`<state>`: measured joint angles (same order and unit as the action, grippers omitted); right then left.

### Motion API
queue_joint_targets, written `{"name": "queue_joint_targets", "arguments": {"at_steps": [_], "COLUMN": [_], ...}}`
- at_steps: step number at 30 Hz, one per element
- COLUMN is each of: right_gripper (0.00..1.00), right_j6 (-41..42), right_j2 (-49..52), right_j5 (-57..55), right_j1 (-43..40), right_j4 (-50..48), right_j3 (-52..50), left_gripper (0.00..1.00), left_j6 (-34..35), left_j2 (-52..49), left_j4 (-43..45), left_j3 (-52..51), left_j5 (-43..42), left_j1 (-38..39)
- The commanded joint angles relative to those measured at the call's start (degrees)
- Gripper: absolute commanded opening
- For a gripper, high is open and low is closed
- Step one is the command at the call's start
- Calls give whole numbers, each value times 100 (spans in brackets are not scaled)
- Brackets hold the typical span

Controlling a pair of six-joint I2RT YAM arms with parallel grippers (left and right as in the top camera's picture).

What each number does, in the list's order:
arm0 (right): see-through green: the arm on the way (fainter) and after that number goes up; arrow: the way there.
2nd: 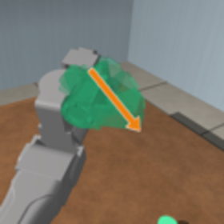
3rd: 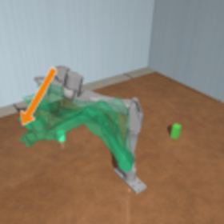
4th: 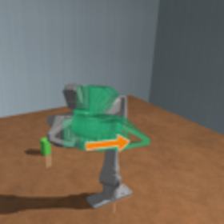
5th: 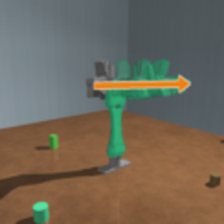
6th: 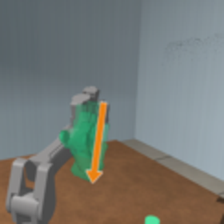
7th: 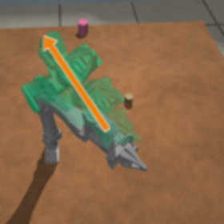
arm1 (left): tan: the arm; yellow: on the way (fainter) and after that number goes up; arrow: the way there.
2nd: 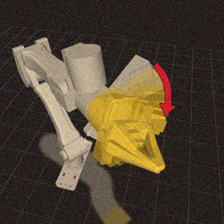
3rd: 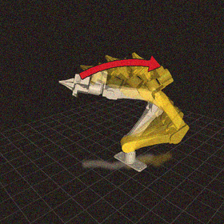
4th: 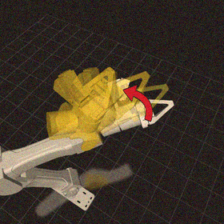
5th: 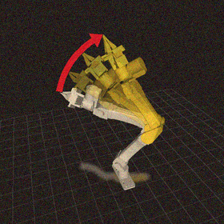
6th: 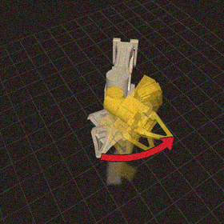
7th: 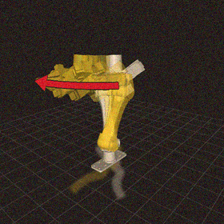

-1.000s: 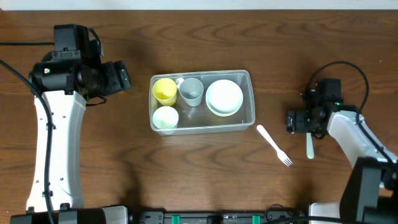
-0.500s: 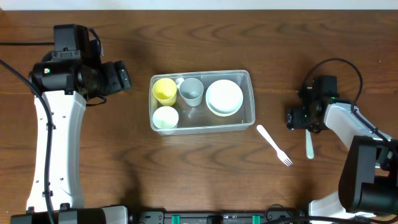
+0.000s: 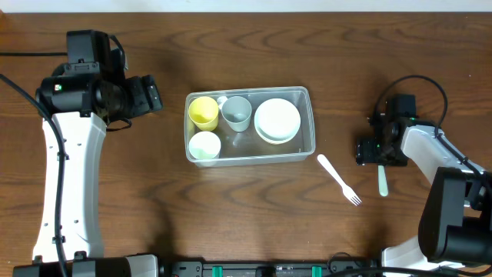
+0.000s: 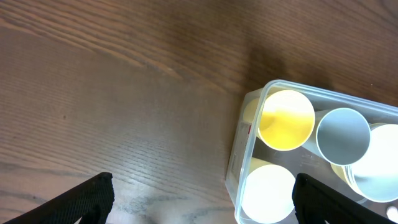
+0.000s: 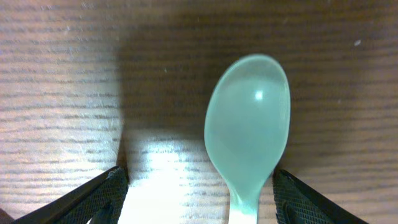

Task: Pack container
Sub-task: 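Move the right gripper to the pale green spoon and grasp its handle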

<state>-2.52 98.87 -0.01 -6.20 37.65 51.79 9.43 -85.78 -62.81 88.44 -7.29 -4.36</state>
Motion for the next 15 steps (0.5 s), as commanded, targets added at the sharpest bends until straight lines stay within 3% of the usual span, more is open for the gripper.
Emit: {"name": "queue_joint_targets", "arguments": {"at_steps": [1,8,15], "right_gripper": [75,49,39], "right_j6": [190,229,273], "right_j2": [422,422,422], "right_j5": [-57,-57,-57], "right_j1": [-28,-28,-28], "right_j4": [203,227,232], "right_j3": [-374,-374,-374], "left_gripper": [92,92,92], "left_j6": [72,74,74], "left_j2": [-39,-39,-39], "left_j4": [-22,-61,-103], "left_j3": [-48,-48,-48], "left_j5": [46,46,46], "left_j1": [-13,-13,-13]}}
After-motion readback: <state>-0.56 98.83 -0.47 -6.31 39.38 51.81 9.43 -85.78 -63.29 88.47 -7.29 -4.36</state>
